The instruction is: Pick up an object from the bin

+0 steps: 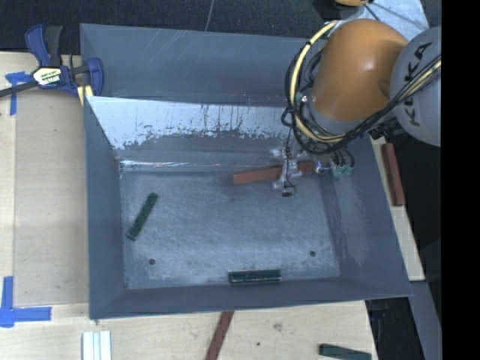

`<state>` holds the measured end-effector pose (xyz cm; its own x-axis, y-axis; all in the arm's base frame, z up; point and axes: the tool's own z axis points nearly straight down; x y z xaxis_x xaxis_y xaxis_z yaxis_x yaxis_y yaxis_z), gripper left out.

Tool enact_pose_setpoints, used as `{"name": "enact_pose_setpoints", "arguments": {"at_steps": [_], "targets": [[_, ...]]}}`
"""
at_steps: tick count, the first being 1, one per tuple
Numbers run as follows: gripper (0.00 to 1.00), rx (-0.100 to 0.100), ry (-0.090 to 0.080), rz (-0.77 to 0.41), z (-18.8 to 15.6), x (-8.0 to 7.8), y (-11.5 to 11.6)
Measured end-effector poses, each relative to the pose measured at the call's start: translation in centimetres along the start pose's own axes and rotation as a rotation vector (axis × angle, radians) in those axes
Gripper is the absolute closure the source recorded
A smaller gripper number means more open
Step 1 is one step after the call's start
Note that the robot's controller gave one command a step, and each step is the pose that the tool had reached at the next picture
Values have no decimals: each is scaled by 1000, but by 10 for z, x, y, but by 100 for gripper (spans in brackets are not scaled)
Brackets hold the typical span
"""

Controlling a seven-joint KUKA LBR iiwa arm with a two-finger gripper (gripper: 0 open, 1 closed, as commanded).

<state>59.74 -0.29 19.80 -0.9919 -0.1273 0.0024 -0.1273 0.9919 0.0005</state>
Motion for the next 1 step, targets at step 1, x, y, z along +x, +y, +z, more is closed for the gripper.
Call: {"name": "enact_pose_setpoints", "arguments": {"at_steps": [1], "targets": [[100,-1,0,-28,-25,4,-3]]}}
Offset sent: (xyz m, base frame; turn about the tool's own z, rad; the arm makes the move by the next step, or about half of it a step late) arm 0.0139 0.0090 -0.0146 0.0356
